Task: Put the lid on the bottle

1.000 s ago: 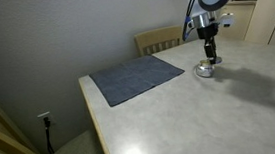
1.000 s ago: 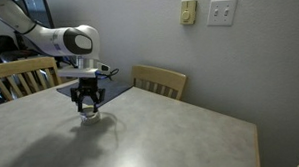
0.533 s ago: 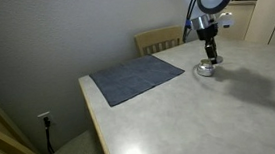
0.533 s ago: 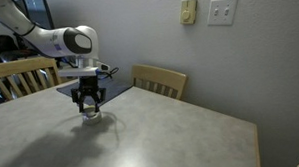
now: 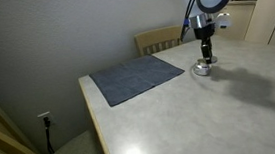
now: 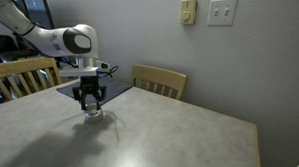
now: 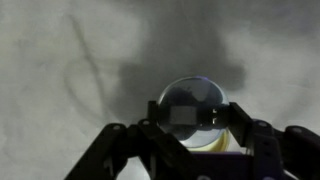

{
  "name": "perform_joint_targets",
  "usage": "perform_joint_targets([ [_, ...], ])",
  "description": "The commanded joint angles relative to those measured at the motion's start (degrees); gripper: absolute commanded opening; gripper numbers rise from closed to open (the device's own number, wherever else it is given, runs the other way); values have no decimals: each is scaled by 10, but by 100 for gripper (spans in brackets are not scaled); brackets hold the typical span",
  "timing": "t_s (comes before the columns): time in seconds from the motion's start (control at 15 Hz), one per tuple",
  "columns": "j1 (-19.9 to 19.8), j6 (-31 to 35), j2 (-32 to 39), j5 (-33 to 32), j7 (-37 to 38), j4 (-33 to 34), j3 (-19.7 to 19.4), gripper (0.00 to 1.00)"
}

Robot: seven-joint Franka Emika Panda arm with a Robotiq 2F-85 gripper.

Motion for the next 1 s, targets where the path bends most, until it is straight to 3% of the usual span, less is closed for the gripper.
perform_joint_targets([
  [0.0,-5,37,4,7,2,0,11,44],
  [0.93,0,71,26,2,-20,43,21,44],
])
